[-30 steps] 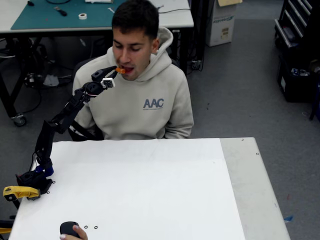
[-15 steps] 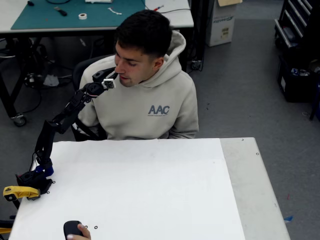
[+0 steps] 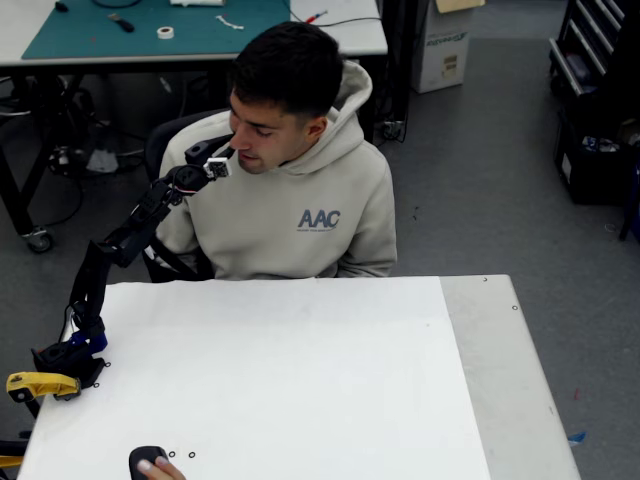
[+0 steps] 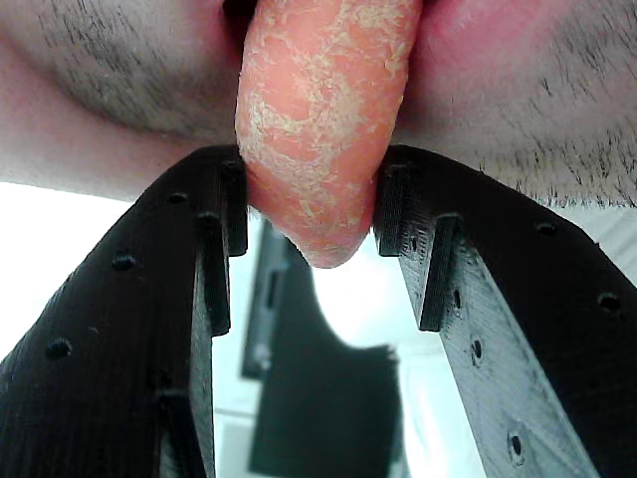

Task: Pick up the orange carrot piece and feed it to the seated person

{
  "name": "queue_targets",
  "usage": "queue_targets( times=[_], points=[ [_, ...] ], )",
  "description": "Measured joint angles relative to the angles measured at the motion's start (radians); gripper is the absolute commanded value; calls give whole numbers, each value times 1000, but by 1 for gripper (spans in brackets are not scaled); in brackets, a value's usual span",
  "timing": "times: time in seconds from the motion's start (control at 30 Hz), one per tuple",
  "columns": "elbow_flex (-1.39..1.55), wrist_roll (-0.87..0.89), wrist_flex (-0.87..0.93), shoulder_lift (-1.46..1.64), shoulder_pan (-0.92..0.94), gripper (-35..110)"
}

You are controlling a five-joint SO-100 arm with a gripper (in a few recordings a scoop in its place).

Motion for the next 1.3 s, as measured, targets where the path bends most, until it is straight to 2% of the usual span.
queue_targets(
  times=[0.2,0.3,0.77,1.03,1.3],
  points=[
    [0,-9,0,0,3,30],
    [0,-9,0,0,3,36],
    [0,-9,0,0,-18,30],
    [0,-9,0,0,-123,30],
    [0,5,0,0,-147,29]
  ],
)
